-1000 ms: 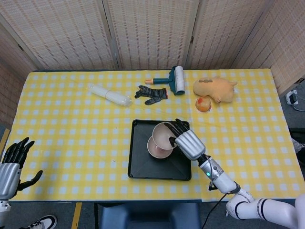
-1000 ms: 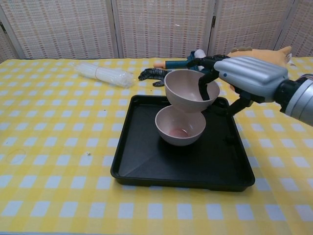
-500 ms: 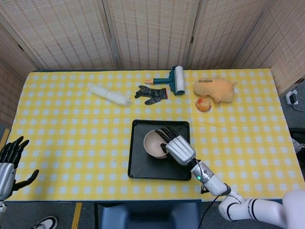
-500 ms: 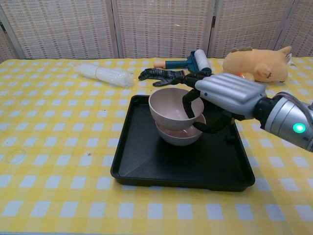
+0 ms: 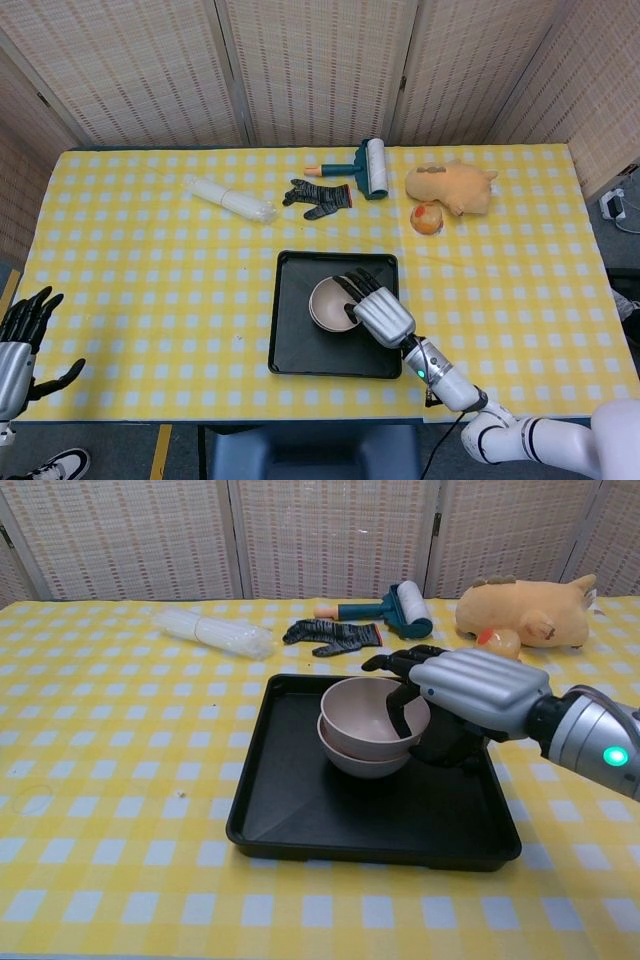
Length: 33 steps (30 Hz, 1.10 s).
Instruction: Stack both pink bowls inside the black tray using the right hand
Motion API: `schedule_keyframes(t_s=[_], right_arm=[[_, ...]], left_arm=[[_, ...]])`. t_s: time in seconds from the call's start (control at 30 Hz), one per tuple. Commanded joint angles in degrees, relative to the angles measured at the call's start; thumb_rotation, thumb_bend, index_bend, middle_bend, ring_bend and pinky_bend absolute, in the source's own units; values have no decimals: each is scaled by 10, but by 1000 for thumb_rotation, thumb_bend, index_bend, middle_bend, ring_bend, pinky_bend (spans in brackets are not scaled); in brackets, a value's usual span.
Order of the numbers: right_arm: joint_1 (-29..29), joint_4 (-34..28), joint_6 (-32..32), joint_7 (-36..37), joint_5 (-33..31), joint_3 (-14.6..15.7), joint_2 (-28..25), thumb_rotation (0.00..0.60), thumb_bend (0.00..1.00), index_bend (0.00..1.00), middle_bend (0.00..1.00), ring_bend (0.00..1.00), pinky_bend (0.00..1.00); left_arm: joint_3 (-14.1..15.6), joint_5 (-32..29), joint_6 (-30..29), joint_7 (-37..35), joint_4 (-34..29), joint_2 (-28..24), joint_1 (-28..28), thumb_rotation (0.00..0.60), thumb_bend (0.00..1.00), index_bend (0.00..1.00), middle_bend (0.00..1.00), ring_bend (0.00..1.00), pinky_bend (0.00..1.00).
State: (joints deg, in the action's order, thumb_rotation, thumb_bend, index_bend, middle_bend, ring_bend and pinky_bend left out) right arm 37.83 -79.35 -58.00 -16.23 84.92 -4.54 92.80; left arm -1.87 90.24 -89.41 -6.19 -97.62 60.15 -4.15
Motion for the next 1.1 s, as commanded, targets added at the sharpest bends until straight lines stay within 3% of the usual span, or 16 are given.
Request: schedule_keyframes(t_s=[0.03,0.23,0.43,0.63,0.8,0.93,1.1], right_arm=[[-1,-1,2,-8,-8,-2,-1,600,434,455,17,2,0],[-7,-17,-6,-25,-15,-2,-14,600,434,207,0,0,0],[-32,-56,-48,-18,0,11,-53,600,435,151,0,0,0],[-105,-139,-142,-1,4,32,-138,600,435,118,0,0,0],[-173,-200,-189,12,-7,72,-229,600,434,68,0,0,0],[-235,-210,-243,16,-8,105,-267,600,433,21,0,0,0],[-294,-188,-306,73,-6,112,-279,600,435,13,0,0,0]], left_arm=[[-1,-1,0,-1,-1,-1,0,600,272,0,0,55,42],[0,0,3,-2,1,0,-1,600,269,0,0,55,42],[0,1,1,-2,1,-1,0,600,269,0,0,55,42],[1,-2,5,4,0,0,0,600,268,0,0,55,42],[3,-4,16,19,2,5,-4,600,268,0,0,53,42],[4,-6,24,32,4,11,-7,600,268,0,0,51,41],[7,-8,36,48,2,17,-11,600,268,0,0,39,43]])
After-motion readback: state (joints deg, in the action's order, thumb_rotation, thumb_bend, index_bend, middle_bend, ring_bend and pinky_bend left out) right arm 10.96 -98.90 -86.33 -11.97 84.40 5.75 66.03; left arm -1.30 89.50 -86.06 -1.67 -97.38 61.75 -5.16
